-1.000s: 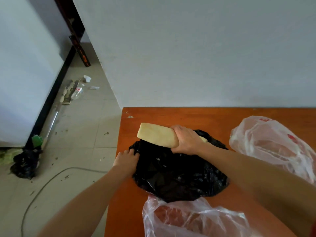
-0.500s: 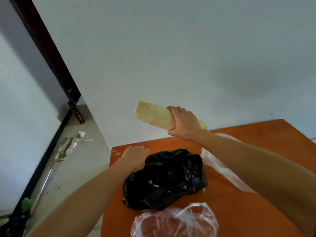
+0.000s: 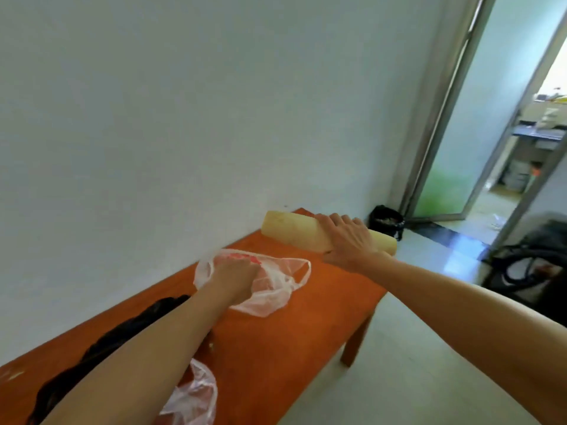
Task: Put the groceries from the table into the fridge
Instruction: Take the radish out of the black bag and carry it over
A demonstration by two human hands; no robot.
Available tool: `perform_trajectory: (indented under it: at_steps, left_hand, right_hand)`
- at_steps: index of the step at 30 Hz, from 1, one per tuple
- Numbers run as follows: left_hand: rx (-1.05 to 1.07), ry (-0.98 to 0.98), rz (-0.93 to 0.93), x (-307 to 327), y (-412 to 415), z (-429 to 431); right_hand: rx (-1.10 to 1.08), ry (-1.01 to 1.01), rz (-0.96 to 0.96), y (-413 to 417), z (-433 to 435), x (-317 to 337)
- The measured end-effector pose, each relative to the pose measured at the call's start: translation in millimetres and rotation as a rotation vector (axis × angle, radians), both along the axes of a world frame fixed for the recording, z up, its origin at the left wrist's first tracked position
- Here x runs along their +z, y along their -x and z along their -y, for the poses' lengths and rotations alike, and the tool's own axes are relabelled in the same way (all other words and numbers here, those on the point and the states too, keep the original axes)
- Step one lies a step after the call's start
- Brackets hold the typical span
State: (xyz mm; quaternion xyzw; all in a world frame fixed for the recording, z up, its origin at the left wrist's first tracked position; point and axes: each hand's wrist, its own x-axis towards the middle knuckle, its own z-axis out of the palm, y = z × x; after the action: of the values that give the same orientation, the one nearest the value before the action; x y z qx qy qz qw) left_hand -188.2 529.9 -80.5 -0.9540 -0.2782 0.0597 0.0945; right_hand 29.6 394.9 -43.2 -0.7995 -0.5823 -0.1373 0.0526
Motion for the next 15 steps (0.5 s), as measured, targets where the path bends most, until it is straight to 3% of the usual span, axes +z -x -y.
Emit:
perform_trajectory:
  at_steps: [15]
  left_hand:
    - [-0.639,0.023,-0.003,0,-397,142]
  right_hand:
    - [-0.710,0.014,-0.045,-269,256,-9]
